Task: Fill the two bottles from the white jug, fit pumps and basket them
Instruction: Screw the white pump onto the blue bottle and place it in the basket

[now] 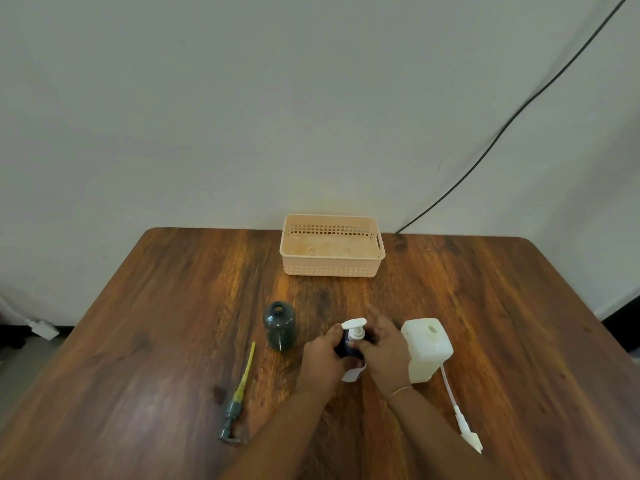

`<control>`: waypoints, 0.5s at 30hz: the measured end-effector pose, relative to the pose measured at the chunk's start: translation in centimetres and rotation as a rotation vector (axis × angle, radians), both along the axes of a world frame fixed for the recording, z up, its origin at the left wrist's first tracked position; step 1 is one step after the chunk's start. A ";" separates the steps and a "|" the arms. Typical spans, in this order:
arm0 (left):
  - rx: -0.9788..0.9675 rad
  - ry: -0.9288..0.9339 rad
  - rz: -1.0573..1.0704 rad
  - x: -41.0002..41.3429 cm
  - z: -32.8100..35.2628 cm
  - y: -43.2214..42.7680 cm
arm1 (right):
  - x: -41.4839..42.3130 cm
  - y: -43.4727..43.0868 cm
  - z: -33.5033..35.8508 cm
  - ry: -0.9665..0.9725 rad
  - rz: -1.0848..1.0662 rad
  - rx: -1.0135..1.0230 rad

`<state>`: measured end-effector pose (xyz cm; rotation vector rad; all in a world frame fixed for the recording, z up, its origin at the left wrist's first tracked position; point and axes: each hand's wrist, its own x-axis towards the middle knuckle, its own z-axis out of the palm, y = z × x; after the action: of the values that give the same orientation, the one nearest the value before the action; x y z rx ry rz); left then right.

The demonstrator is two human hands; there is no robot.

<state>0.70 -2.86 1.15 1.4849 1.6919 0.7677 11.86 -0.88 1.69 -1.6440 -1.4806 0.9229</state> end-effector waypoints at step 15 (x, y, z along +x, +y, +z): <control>-0.031 -0.031 0.010 0.1 0.1 -0.2 | 0.0 -0.6 -0.4 -0.101 -0.065 0.020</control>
<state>0.78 -3.06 1.20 1.4377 1.6824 0.7632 11.90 -1.45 1.31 -1.7359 -1.4889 0.7968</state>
